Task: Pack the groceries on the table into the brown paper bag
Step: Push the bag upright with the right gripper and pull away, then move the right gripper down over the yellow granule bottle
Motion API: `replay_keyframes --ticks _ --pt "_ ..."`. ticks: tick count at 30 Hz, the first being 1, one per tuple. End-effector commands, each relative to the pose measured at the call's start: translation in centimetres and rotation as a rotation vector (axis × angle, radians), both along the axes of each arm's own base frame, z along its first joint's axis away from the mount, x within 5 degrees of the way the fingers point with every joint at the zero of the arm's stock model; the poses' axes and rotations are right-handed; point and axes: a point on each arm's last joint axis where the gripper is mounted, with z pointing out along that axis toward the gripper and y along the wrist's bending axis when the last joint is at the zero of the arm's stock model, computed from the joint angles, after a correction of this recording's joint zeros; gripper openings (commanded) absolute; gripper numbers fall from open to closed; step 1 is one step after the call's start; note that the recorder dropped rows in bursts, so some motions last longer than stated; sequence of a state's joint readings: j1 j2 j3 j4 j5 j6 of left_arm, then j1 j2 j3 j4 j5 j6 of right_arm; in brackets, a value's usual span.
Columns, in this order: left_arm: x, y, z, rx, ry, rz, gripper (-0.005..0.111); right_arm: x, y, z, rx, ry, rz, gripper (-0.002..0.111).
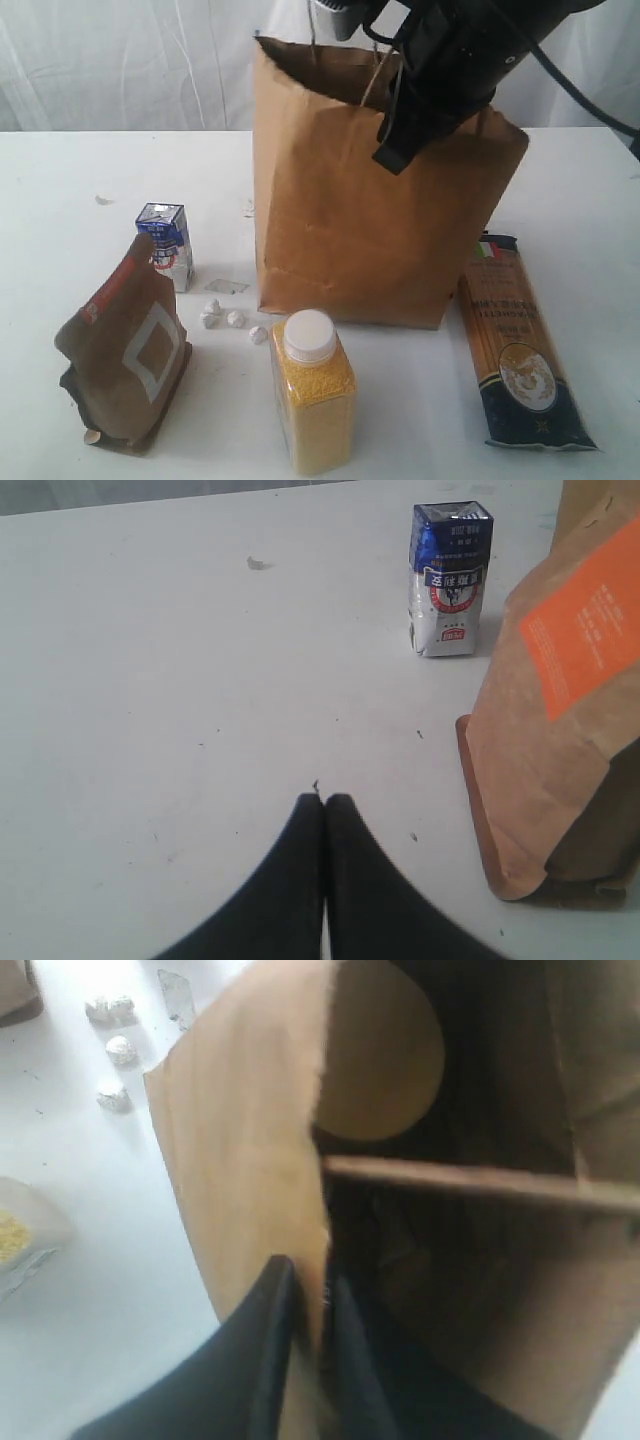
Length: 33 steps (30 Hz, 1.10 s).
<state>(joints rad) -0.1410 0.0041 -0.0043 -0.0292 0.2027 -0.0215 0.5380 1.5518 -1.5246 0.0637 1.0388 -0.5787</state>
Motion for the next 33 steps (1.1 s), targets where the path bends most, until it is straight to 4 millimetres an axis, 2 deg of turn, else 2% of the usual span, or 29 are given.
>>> replay_keyframes --ticks 1,3,5,13,21,27,33 --pt "0.0 0.0 -0.1 -0.002 0.0 0.001 0.0 -0.3 -0.2 0.7 0.008 -0.012 -0.013 0.049" --pt "0.0 0.0 -0.1 -0.002 0.0 0.001 0.0 -0.4 -0.2 0.9 0.025 -0.023 -0.014 0.065" --pt "0.0 0.0 -0.1 -0.002 0.0 0.001 0.0 -0.5 -0.2 1.2 0.044 -0.028 -0.02 0.072" --pt "0.0 0.0 -0.1 -0.002 0.0 0.001 0.0 -2.5 0.2 2.9 0.08 -0.064 0.023 0.072" --pt "0.0 0.0 -0.1 -0.002 0.0 0.001 0.0 -5.2 0.2 4.2 0.108 -0.019 0.056 0.072" --pt "0.0 0.0 -0.1 -0.002 0.0 0.001 0.0 -6.4 -0.5 3.6 0.111 0.021 0.041 0.072" --pt "0.0 0.0 -0.1 -0.002 0.0 0.001 0.0 -8.6 -1.5 3.0 0.162 0.052 0.057 0.072"
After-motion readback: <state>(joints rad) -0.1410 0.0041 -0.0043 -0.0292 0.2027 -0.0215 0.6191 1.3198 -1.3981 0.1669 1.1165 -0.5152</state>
